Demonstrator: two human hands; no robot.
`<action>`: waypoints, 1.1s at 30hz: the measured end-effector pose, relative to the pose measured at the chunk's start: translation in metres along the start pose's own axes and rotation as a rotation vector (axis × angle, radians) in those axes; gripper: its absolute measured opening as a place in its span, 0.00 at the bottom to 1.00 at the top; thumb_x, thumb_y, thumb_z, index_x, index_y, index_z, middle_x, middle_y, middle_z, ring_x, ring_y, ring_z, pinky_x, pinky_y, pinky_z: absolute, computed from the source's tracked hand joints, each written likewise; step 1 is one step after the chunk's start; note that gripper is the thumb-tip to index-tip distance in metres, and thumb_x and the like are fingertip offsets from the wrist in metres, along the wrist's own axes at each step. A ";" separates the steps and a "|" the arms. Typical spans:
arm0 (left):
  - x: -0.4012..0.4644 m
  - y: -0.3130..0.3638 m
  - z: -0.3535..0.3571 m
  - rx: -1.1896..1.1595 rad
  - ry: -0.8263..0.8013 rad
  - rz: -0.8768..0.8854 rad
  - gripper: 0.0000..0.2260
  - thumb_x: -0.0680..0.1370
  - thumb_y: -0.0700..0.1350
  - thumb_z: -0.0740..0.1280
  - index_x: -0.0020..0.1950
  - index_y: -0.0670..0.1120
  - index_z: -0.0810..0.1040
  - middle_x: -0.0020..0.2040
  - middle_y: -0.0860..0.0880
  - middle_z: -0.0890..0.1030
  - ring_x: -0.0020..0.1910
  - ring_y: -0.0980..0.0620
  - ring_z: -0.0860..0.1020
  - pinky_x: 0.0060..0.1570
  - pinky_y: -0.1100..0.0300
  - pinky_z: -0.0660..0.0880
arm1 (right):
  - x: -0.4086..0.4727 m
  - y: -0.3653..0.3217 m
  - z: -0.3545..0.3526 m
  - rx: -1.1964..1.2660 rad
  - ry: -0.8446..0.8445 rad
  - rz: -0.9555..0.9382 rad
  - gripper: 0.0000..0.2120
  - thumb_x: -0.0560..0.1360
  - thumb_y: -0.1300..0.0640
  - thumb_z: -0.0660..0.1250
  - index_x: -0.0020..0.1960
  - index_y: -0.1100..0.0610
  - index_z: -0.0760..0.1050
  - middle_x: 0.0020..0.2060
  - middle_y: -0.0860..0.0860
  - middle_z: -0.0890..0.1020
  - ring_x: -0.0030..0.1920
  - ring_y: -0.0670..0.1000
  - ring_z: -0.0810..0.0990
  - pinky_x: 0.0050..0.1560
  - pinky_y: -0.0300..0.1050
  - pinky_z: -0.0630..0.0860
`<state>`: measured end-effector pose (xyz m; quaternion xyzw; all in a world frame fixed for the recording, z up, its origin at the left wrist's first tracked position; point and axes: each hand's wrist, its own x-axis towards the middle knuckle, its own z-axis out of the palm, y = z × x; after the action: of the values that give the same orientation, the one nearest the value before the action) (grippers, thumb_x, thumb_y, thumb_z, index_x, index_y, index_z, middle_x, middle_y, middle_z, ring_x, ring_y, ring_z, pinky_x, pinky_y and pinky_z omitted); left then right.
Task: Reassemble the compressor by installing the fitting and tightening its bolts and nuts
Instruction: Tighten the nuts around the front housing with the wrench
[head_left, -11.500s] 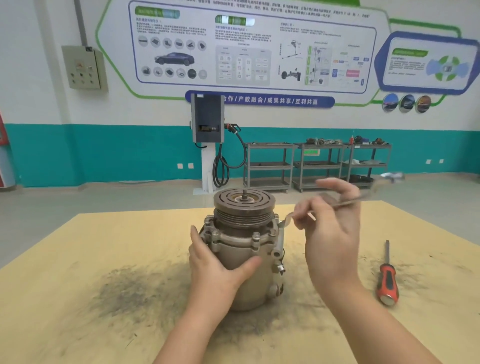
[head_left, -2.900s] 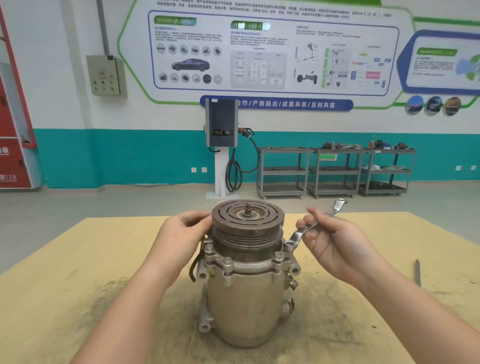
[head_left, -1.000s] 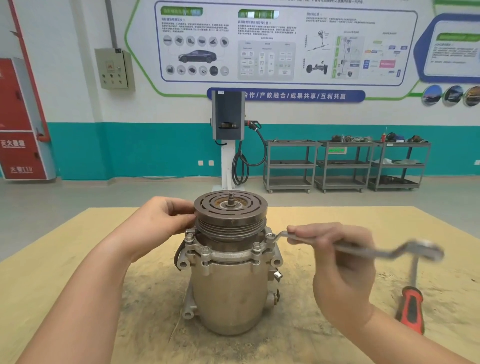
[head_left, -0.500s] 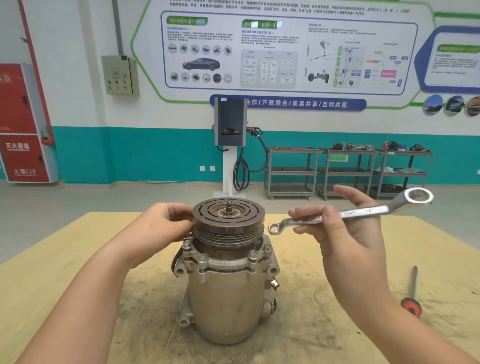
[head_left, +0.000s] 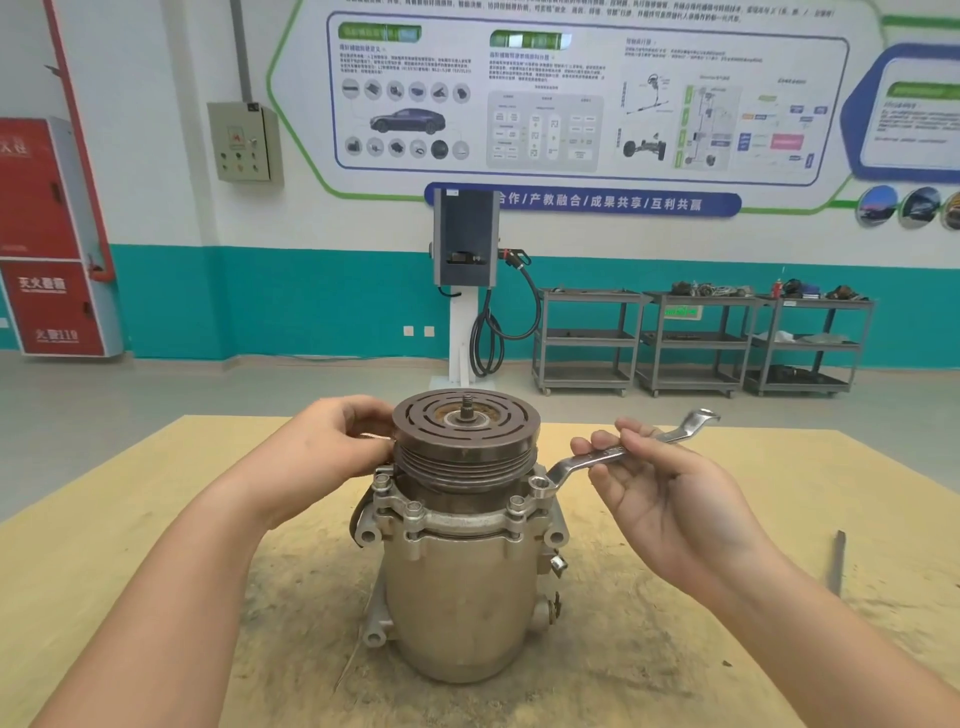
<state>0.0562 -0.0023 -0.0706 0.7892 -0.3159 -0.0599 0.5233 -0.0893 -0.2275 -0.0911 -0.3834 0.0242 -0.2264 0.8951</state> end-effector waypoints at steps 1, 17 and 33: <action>0.001 0.000 0.001 0.002 0.037 0.000 0.08 0.77 0.37 0.69 0.54 0.46 0.81 0.49 0.52 0.86 0.46 0.57 0.83 0.37 0.74 0.73 | 0.001 0.000 -0.001 0.011 0.008 0.005 0.06 0.79 0.68 0.56 0.52 0.60 0.68 0.33 0.59 0.81 0.38 0.58 0.85 0.31 0.41 0.80; 0.005 -0.006 0.002 0.021 0.095 0.053 0.05 0.76 0.40 0.72 0.50 0.48 0.82 0.46 0.53 0.84 0.41 0.62 0.81 0.34 0.77 0.71 | -0.031 0.032 -0.015 -0.125 0.029 -0.452 0.01 0.77 0.61 0.60 0.47 0.57 0.68 0.38 0.56 0.83 0.50 0.57 0.84 0.42 0.43 0.81; 0.006 -0.014 -0.004 -0.037 0.061 0.062 0.07 0.75 0.41 0.73 0.51 0.51 0.83 0.46 0.54 0.86 0.46 0.59 0.83 0.50 0.63 0.76 | -0.066 0.041 0.016 -0.918 -0.159 -1.025 0.08 0.79 0.58 0.61 0.53 0.46 0.74 0.50 0.48 0.83 0.49 0.51 0.83 0.50 0.42 0.80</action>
<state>0.0691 0.0013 -0.0792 0.7707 -0.3232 -0.0254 0.5486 -0.1293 -0.1640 -0.1167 -0.7018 -0.1322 -0.5587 0.4217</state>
